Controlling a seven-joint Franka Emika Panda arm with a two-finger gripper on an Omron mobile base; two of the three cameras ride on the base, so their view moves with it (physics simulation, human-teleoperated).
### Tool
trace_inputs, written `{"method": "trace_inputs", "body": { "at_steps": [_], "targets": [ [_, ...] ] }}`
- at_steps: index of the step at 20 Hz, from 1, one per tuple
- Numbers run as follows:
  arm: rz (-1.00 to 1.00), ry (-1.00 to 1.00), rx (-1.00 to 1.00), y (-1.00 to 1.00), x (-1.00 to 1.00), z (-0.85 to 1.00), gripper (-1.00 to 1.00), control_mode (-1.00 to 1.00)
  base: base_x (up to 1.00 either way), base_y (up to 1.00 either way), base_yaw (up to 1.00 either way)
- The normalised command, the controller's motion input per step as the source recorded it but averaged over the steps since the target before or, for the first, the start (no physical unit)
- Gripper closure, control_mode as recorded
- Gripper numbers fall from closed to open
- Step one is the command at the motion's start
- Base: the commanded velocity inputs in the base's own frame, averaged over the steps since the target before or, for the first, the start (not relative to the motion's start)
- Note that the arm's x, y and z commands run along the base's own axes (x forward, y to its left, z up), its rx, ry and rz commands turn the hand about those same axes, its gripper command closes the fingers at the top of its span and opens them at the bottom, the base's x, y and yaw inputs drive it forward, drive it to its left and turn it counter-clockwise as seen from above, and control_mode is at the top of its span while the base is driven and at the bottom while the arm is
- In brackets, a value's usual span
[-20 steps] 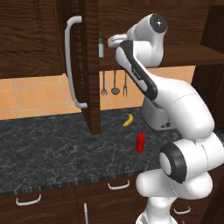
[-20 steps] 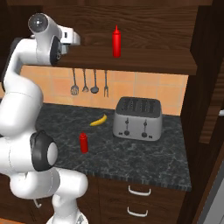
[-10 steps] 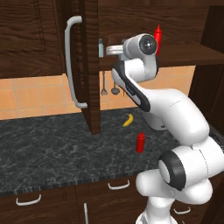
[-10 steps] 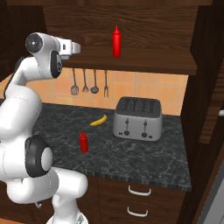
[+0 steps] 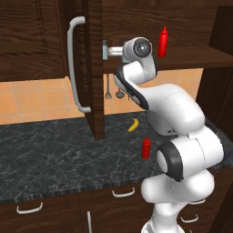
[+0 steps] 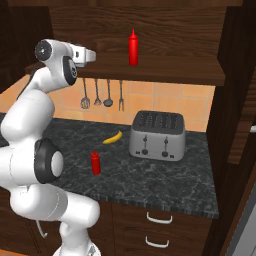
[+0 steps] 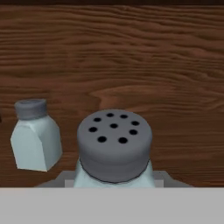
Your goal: Put the shaker and condiment bottle from the counter next to their counterparts in the cabinet.
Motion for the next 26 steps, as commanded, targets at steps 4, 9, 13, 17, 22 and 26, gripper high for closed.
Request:
{"method": "trace_inputs", "body": {
  "at_steps": [4, 9, 13, 17, 22, 26],
  "targets": [
    [-0.07, 0.0, 0.01, 0.03, 0.26, 0.0, 1.0, -1.0, 0.0, 0.0, 0.0],
    [-0.05, 0.0, 0.0, 0.07, 0.27, 0.0, 1.0, -1.0, 0.0, 0.0, 0.0],
    [-0.04, 0.0, 0.0, 0.03, 0.16, 0.0, 1.0, -1.0, 0.0, 0.0, 0.0],
    [-0.04, 0.0, 0.0, 0.08, 0.11, -0.15, 1.0, -1.0, 0.0, 0.0, 0.0],
    [-0.03, 0.0, 0.01, 0.03, 0.1, -0.21, -1.0, -1.0, 0.0, 0.0, 0.0],
    [-0.03, 0.0, 0.03, 0.0, 0.13, -0.03, -1.0, -1.0, 0.0, 0.0, 0.0]
  ]
}}
